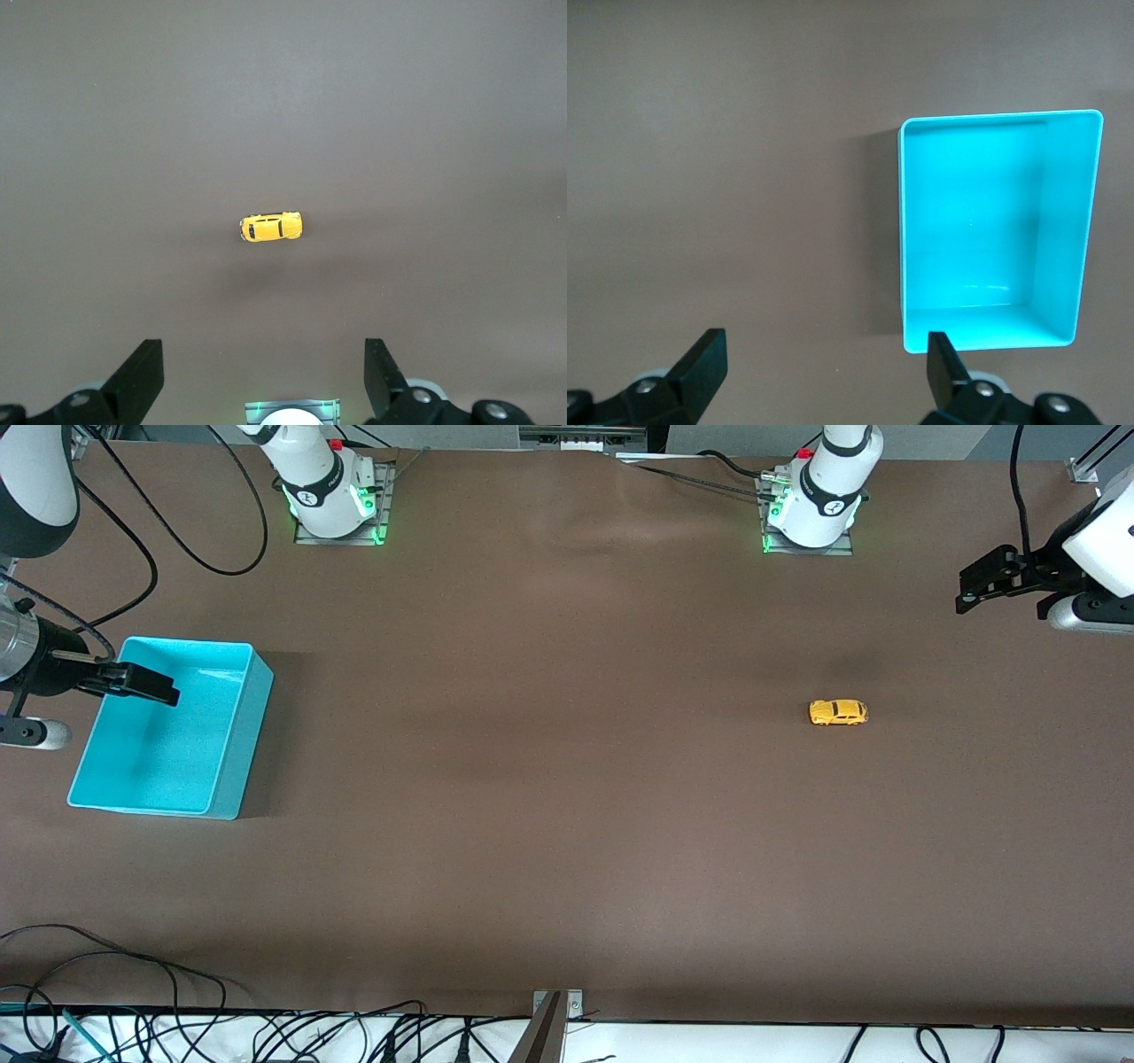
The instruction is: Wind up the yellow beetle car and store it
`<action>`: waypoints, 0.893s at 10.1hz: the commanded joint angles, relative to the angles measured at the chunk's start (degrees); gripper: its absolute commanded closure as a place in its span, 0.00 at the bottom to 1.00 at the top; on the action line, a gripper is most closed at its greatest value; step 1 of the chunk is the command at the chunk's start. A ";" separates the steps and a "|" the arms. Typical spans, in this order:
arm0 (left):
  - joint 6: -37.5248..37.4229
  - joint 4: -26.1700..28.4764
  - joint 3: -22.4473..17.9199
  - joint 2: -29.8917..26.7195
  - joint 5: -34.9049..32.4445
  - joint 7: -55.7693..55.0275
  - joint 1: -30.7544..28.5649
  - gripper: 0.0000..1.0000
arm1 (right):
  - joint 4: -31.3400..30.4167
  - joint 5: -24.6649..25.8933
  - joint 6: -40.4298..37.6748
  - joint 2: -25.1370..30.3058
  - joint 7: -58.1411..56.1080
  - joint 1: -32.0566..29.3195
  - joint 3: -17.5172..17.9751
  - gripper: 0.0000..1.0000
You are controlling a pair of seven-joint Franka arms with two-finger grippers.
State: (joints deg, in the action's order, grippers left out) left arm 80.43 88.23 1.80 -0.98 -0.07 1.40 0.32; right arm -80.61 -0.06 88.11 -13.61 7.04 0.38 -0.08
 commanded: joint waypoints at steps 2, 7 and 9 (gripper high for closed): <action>-0.63 -0.43 0.23 0.01 0.68 1.06 -0.31 0.00 | -0.34 -0.65 -0.05 0.43 0.95 0.15 -0.01 0.00; -0.45 -0.86 -0.04 0.01 1.04 1.06 -0.84 0.00 | -0.34 -0.65 -0.04 0.34 0.95 0.15 -0.01 0.00; -0.54 -1.13 -0.04 -0.08 0.60 1.14 -1.19 0.00 | -0.34 -0.73 -0.13 0.34 0.95 0.15 -0.01 0.00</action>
State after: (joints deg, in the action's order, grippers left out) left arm 80.43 88.12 1.66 -0.98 -0.07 1.40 -0.06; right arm -80.61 -0.06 88.11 -13.65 7.05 0.38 -0.08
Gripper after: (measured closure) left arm 0.000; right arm 0.000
